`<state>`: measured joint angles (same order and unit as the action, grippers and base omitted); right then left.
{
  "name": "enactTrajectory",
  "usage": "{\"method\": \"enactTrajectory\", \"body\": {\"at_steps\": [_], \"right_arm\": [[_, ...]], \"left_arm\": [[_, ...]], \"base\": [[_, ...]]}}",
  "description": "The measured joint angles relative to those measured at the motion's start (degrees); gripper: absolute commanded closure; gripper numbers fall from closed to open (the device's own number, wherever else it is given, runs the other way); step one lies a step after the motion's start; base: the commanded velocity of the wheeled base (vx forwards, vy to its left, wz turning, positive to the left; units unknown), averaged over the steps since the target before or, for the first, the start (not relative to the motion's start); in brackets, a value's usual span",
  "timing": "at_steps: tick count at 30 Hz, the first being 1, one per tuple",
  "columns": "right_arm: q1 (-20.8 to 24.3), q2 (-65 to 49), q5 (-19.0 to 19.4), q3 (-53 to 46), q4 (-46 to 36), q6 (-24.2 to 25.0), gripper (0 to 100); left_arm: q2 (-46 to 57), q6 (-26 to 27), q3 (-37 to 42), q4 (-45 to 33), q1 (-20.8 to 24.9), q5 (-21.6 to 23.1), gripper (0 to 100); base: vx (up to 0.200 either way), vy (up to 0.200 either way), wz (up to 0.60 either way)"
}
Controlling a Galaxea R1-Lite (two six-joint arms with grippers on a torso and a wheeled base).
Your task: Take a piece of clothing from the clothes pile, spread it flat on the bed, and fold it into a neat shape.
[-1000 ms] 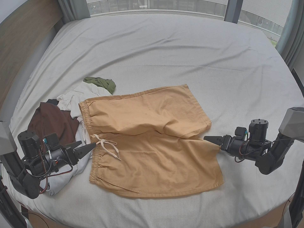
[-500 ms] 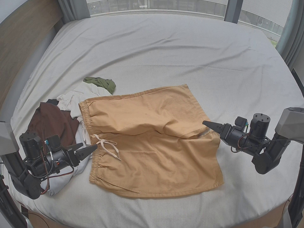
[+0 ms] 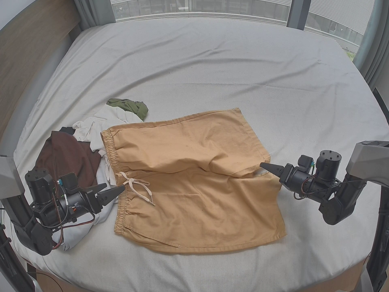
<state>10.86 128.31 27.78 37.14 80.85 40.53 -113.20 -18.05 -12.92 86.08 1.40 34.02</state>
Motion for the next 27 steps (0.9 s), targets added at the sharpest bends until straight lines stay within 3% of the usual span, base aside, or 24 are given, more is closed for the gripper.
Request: {"method": "enactTrajectory", "body": {"at_steps": [19, 20, 27], "right_arm": [[-1.94, 4.24, -0.04, 5.0, 5.97, -0.17, 100], [-2.02, 4.41, -0.04, 5.02, 5.95, -0.38, 0], [-3.51, 4.28, -0.06, 4.89, 5.94, -3.07, 0]], "left_arm": [[0.05, -1.02, -0.05, 0.35, 0.46, -0.04, 0], [0.02, -1.05, -0.02, 0.57, 0.49, -0.06, 0], [-0.05, -2.94, 0.61, 0.83, 0.52, -0.11, 0]], "base": [[0.0, 0.0, 0.0], [0.0, 0.0, 0.0], [0.0, 0.0, 0.0]]}}
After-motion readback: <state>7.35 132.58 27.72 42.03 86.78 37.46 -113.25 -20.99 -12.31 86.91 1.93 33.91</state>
